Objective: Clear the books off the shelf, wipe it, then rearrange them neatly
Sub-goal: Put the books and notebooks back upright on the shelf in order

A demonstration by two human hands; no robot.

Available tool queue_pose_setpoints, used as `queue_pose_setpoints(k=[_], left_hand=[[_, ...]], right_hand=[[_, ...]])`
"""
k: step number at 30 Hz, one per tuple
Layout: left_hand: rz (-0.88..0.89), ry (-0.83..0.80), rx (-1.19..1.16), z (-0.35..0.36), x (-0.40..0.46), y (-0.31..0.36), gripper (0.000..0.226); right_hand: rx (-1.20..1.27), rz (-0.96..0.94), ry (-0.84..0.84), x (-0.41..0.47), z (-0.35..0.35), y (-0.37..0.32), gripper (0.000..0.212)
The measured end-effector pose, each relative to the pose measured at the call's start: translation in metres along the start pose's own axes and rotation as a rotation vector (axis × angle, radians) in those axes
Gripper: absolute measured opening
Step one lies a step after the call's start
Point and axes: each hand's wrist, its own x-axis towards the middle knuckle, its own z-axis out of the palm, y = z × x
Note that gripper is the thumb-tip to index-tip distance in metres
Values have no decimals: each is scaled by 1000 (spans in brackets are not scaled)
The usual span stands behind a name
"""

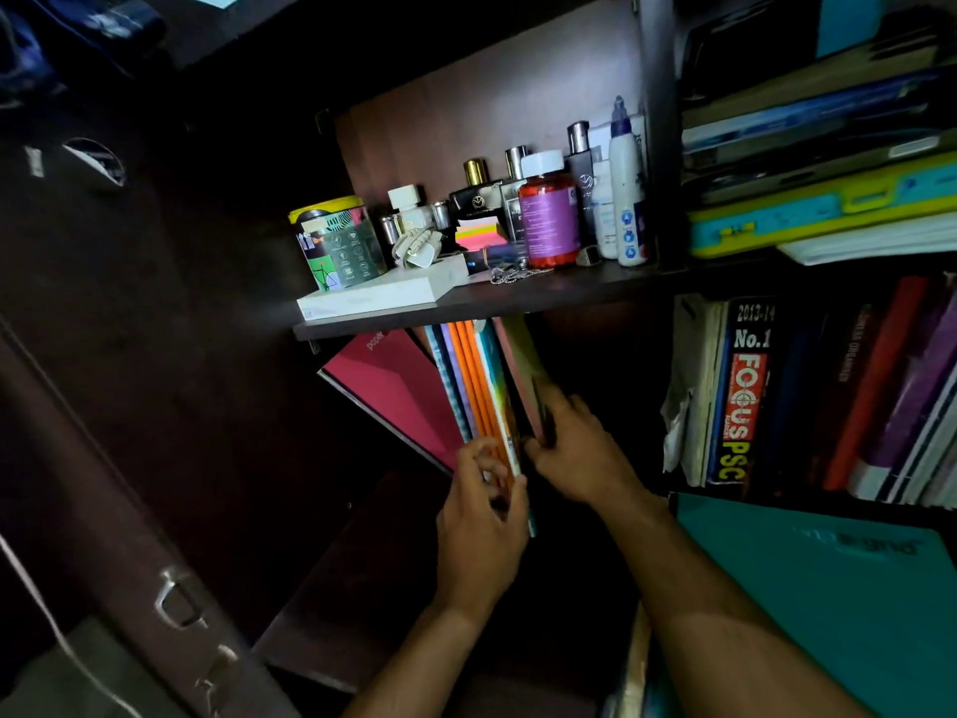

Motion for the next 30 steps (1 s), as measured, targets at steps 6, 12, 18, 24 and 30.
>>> queue_pose_setpoints(k=[6,12,18,24,30], left_hand=[[-65,-78,178,16,39,-7,48],[-101,-154,147,13,22,-10,42],[-29,-418,94,9,-12,-11,23],[221,-838,331,12,-8,7,80],[266,-864,297,13,-8,6,70]], right_hand=[[64,17,7,-1,-2,2,78],[136,19,-29,0,-2,6,92],[169,32,-34,-4,-6,2,62],[165,58,-24,-3,-14,-9,52],[-96,137,-20,-24,-39,-27,50]])
